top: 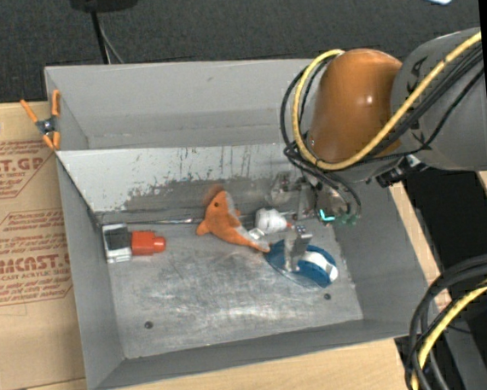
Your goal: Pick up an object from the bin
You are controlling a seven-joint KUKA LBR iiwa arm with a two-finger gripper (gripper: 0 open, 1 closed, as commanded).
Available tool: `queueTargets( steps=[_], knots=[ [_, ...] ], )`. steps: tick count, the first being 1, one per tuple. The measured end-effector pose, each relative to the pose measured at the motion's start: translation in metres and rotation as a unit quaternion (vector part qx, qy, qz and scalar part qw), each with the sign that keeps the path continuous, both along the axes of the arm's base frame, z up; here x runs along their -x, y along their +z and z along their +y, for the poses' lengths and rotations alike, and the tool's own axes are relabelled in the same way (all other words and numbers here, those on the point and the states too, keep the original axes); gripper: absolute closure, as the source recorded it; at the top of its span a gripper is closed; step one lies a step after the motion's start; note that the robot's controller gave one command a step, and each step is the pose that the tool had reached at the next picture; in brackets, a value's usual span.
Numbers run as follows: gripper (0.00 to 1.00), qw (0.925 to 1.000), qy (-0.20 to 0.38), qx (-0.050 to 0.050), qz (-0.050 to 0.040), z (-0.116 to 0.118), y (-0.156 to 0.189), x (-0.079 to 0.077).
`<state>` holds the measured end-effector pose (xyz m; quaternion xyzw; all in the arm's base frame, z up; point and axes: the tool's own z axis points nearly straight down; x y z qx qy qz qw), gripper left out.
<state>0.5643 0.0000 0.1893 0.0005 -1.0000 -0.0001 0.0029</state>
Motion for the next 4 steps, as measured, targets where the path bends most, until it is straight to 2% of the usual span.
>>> queueTargets(
  steps=[1, 2, 3, 4],
  knots=[
    [0.00, 1.0000, 0.000, 0.000, -0.0038, 0.000, 0.004, -0.002],
    [0.00, 1.0000, 0.003, 0.000, -0.0079, 0.000, -0.041, -0.005],
    [1.00, 0.9998, 0.019, -0.001, -0.0080, -0.028, -0.116, -0.028],
    [1.00, 0.9998, 0.019, -0.001, -0.0080, -0.028, -0.116, -0.028]
  ],
)
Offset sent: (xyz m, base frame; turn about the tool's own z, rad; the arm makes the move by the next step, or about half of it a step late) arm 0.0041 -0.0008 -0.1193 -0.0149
